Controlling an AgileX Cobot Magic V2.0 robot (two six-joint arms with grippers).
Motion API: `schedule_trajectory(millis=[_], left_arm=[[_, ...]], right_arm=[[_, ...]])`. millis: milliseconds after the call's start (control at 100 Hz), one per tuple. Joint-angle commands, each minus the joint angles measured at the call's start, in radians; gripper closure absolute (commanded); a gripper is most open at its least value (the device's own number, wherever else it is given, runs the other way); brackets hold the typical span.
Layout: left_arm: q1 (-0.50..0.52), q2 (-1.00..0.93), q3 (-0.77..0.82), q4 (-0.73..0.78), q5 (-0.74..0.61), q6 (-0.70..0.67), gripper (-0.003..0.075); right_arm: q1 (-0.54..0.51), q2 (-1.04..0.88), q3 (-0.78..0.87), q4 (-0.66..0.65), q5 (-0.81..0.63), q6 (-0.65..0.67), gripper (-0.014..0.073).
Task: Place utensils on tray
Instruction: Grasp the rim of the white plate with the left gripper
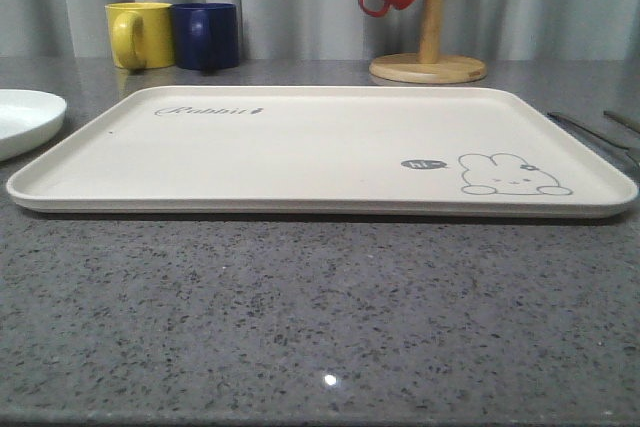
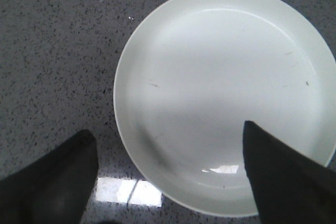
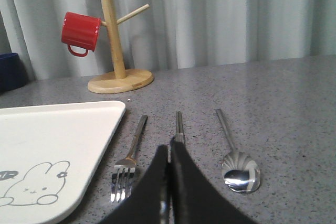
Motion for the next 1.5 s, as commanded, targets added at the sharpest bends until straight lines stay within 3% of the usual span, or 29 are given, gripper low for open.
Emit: schedule_trajectory(millis=[0, 350, 940, 1010, 1080, 1270, 1490], left_arm=[[0.048, 0.054, -0.101, -0.080, 0.000, 0.084, 0.0181], [0.190, 0.274, -0.203, -0.118, 0.046, 0.115, 0.0181], [0.193, 0.364, -0.203, -0.203, 0.046, 0.173, 0.0195], [0.193, 0.364, -0.203, -0.203, 0.054, 0.187, 0.0246], [0.193, 0.364, -0.203, -0.203, 0.066, 0.197, 0.0346], [0.193, 0.364, -0.203, -0.203, 0.075, 0.221, 0.0732], [0.193, 0.360, -0.203, -0.203, 0.075, 0.228, 0.0737]], right_arm=[[-0.006, -0.006, -0.018, 0.001, -0.085, -0.011, 0.0662], [-0.006, -0.006, -0.018, 0.001, -0.085, -0.011, 0.0662], [-0.006, -0.006, -0.018, 0.001, -0.085, -0.011, 0.0662], [-0.006, -0.006, -0.018, 0.001, -0.085, -0.011, 0.0662], [-0.006, -0.006, -0.018, 0.001, -0.085, -0.011, 0.0662], [-0.006, -0.006, -0.018, 0.001, -0.085, -0.011, 0.0662], [-0.006, -0.006, -0.018, 0.001, -0.085, -0.011, 0.0662]])
